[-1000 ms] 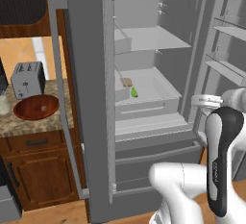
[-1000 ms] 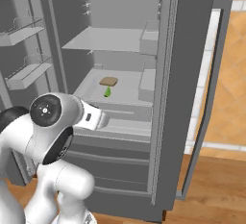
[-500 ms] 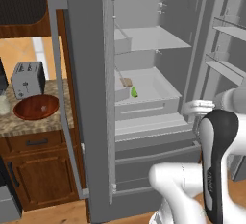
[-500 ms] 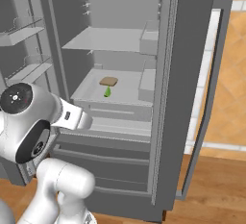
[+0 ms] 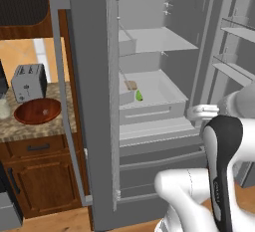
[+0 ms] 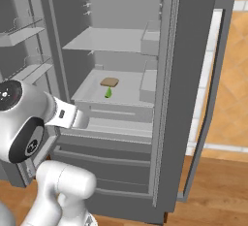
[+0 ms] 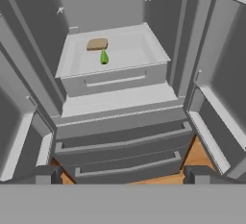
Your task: Grab a lemon wedge from the fridge and one ice cube from the ice bowl, and put them in the glass of lemonade.
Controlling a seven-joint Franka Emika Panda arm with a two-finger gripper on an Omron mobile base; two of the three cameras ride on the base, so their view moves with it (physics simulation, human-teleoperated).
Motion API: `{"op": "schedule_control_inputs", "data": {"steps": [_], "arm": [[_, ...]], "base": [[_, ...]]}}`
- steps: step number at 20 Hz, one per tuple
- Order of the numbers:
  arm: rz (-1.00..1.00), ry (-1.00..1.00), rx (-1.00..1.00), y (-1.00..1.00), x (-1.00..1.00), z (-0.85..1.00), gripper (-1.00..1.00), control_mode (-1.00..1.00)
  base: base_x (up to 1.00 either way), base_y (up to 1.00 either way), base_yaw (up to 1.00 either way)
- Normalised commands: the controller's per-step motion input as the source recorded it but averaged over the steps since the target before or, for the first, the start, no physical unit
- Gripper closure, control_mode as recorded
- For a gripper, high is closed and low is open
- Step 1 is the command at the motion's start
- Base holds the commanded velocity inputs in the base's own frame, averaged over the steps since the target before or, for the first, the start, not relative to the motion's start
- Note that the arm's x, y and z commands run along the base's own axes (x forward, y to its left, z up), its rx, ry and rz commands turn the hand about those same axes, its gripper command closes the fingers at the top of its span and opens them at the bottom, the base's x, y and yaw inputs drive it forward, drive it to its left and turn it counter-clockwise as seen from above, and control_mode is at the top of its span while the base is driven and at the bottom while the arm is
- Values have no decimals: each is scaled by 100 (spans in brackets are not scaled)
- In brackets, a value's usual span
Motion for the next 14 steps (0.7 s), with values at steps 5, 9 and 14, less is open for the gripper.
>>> {"op": "schedule_control_inputs", "data": {"steps": [5,9,14], "arm": [[0,0,0,0,0,0,-100,-100],[0,-2,0,0,-6,-12,-100,-100],[0,0,0,0,7,0,-100,-100]], "base": [[0,0,0],[0,0,0],[0,0,0]]}}
